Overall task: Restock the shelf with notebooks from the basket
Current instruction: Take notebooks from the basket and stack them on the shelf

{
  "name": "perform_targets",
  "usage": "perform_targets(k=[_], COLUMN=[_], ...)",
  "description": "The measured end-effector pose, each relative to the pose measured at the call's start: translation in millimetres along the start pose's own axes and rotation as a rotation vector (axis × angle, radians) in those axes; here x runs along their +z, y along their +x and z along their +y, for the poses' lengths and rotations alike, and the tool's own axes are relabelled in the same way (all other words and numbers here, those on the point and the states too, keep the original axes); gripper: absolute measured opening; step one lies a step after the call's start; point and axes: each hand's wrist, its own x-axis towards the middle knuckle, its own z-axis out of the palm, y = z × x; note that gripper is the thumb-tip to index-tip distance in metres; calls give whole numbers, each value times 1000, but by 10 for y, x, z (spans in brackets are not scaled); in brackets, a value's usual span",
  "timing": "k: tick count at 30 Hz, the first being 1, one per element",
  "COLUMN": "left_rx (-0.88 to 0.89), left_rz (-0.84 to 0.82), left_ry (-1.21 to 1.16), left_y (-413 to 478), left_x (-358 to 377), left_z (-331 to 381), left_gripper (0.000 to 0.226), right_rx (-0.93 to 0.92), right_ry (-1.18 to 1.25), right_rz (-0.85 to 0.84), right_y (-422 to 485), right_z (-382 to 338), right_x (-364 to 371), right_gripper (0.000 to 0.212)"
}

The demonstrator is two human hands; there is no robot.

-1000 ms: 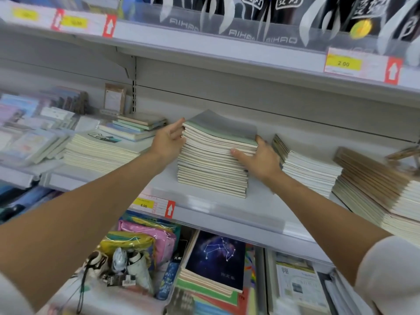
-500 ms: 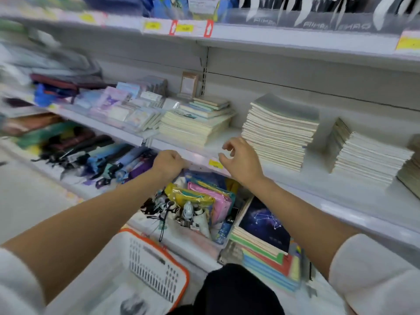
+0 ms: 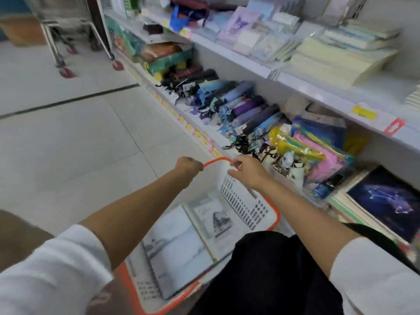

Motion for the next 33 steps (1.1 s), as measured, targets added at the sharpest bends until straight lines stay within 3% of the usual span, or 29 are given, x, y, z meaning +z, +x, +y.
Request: perform_targets(k=[3, 6, 12, 15, 19, 24, 27, 30, 32, 33], left_rx=[-103, -172, -353, -481, -634, -696, -722, -776, -754, -745], left_rz=[23, 49, 93, 175, 128, 7, -7, -19, 20, 59], left_ry=[-63, -90, -116, -83, -23, 77, 96, 33, 43, 89], left_y=[147, 255, 466, 532, 551, 484, 564, 618, 615, 580], left_x=[-62, -89, -153, -225, -259, -198, -159, -95, -53, -39], left_z=[-379, -679, -1423, -1866, -2407, -2552, -2589, -2757, -2829, -2841], left_gripper=[29, 33, 4, 7, 53, 31, 32, 46, 55, 67], right_rx=[54, 123, 235, 273, 308, 329, 357, 356, 368, 363], right_ry=[74, 89, 103, 98, 61, -3, -17, -74, -65, -51], right_rz=[-115, -190, -353, -423, -546, -586, -607, -632, -617, -610], right_y=[52, 92, 82, 86, 85, 93, 111, 95, 67, 66], right_z=[81, 226, 397, 439, 478, 583, 681, 777, 864, 888], right_x=[406, 745, 1299, 1554, 1827, 2006, 2048, 2121, 2166, 2198], right_gripper=[26, 26, 32, 36, 57, 58, 59, 47, 6, 18])
